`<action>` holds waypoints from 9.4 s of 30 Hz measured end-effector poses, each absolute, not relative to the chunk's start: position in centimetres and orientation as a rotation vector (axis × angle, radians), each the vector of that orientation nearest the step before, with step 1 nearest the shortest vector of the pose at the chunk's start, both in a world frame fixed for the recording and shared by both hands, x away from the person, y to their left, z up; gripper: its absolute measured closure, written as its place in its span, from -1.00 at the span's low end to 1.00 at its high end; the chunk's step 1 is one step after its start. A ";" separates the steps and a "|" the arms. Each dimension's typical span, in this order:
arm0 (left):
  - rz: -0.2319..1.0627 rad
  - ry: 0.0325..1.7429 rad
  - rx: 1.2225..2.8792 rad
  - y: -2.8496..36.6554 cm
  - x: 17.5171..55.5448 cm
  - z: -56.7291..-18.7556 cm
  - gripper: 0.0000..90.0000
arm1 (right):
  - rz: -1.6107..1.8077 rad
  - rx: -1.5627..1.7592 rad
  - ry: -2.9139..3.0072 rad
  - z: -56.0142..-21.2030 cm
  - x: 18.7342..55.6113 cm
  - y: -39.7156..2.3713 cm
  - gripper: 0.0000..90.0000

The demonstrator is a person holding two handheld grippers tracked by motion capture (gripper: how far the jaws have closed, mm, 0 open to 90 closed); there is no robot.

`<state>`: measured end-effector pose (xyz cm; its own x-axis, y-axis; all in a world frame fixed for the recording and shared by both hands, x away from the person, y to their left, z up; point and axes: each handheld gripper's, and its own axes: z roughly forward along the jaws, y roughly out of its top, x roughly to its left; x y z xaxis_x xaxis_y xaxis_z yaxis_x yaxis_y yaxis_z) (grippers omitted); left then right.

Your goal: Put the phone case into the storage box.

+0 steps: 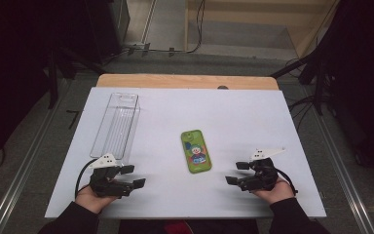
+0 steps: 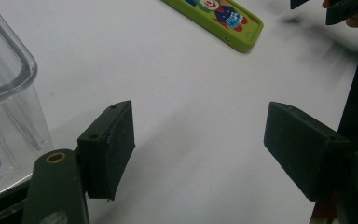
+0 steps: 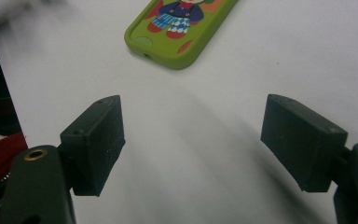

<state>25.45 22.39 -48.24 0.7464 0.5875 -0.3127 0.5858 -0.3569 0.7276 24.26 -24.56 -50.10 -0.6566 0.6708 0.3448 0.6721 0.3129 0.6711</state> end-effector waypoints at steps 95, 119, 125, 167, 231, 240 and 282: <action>0.002 0.885 2.037 22.6 25.5 -48.2 -0.44 | -1.294 -1.069 -2.624 -44.8 30.6 -16.6 -0.49; 0.002 0.883 2.036 22.7 25.5 -48.2 -0.44 | -1.264 -1.042 -2.628 -44.9 32.5 -13.9 -0.49; 0.002 0.882 2.036 22.7 25.5 -48.2 -0.44 | -1.235 -1.037 -2.648 -45.1 33.2 -13.1 -0.42; 0.005 0.879 2.032 22.7 25.4 -48.1 -0.44 | -1.014 -1.077 -2.650 -50.1 35.3 -9.1 0.95; -0.010 0.871 2.030 22.6 25.4 -48.1 -0.44 | -1.206 -1.193 -2.579 -47.4 31.4 -17.6 -0.06; -0.010 0.872 2.028 22.6 25.4 -48.1 -0.44 | -1.269 -1.196 -2.582 -47.0 30.1 -19.0 -0.27; 0.008 0.874 2.031 22.7 25.5 -48.1 -0.45 | -1.273 -1.313 -2.594 -49.1 24.3 -24.7 -0.66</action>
<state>25.46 22.66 -48.15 0.7505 0.5828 -0.3117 0.5770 -0.3478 0.7389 24.30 -24.65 -49.07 -0.6574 0.6891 0.3051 0.6628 0.3361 0.6691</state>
